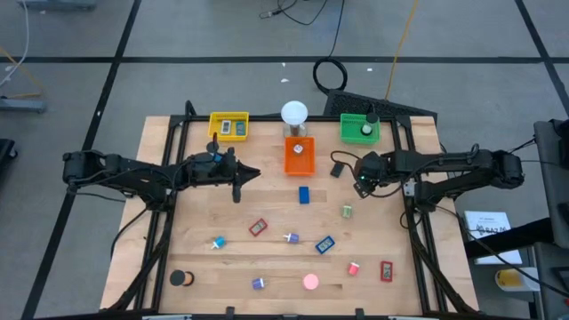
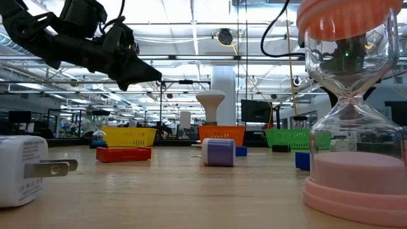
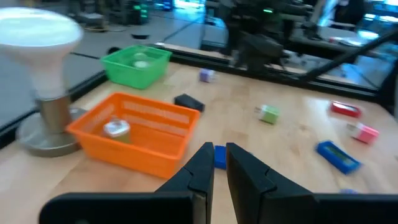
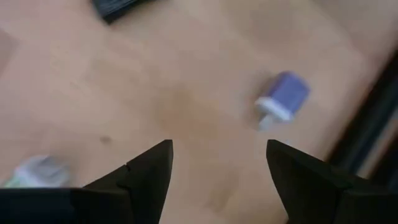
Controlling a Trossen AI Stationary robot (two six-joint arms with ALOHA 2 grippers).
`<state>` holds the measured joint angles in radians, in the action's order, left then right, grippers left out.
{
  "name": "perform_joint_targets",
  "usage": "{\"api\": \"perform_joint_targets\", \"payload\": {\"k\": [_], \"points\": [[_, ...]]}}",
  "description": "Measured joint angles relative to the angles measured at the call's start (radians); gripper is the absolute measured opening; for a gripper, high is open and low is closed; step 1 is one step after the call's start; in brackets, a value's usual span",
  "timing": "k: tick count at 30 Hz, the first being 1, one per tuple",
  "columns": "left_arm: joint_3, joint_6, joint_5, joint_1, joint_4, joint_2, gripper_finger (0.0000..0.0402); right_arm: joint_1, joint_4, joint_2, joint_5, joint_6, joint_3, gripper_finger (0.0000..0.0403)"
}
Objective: Pick & Place Office items
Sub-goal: Put the middle purple charger adapter into the orange bin
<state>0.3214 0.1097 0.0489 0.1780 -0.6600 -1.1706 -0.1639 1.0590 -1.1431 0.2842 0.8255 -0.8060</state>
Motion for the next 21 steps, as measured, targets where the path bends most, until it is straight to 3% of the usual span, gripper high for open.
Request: {"api": "perform_joint_targets", "payload": {"k": [5,14,21], "points": [[0.000,-0.026,0.104,-0.003,0.006,0.000,0.0042,-0.049,-0.101,0.000,-0.025,-0.032,0.009,0.0284],[0.000,-0.029,0.100,-0.011,0.006,0.000,0.0042,-0.092,-0.167,-0.007,-0.052,-0.090,0.010,0.0303],[0.000,-0.029,0.098,-0.017,0.016,-0.002,0.0042,-0.090,-0.308,-0.101,-0.103,-0.134,0.010,0.0300]]}}
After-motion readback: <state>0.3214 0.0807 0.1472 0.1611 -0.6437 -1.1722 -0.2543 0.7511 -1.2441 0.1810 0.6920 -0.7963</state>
